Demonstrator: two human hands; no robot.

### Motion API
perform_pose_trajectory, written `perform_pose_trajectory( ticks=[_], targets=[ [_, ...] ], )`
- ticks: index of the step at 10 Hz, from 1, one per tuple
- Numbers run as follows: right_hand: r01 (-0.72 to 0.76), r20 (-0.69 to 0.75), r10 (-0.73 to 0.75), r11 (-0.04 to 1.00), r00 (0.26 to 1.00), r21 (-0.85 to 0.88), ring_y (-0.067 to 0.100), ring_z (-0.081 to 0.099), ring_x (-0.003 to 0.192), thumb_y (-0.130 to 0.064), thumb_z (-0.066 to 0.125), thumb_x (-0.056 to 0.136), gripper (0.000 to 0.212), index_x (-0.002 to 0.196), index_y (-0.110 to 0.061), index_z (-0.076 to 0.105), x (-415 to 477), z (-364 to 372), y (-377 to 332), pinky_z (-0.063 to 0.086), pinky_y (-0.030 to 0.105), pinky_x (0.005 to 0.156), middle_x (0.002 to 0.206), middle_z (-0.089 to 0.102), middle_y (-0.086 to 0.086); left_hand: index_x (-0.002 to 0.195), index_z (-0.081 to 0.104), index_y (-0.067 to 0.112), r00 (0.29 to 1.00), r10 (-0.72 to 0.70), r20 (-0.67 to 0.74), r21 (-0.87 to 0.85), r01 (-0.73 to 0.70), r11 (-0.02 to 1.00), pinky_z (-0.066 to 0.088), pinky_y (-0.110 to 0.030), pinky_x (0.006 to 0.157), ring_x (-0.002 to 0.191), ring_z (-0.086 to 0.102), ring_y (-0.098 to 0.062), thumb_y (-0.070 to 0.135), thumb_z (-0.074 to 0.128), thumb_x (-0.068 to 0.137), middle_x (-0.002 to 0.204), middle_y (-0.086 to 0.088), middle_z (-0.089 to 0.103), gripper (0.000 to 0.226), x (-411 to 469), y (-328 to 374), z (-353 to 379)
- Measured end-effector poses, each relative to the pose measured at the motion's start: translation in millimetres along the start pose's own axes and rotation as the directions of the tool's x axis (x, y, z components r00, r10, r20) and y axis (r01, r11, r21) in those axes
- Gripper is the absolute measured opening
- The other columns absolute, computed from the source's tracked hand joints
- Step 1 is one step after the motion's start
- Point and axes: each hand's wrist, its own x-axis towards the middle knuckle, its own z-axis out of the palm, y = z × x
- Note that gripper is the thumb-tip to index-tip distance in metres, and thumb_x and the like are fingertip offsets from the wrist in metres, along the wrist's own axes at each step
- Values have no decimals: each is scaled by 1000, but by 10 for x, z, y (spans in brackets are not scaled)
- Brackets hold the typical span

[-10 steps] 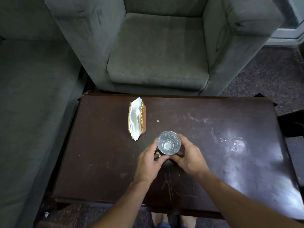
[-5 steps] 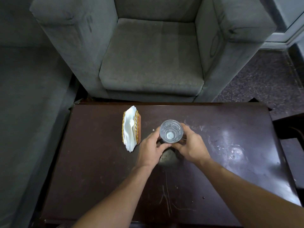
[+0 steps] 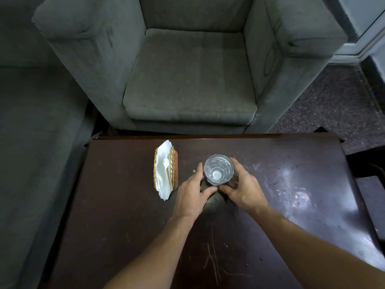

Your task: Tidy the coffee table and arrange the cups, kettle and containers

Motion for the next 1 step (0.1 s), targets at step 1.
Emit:
perform_pose_trajectory(
  ticks=[1],
  targets=[
    [-48,-64,42,995,997,-91,8,61,128,-10,83,83,94,160,-26,32,-287,51,80,49,31,111,143,60,-6,161,24,26,999,-39,-34,47,41,998,51,-33,105,125,63,-17,48,70,91,148,2,57,87,-221,-5,-14]
  ],
)
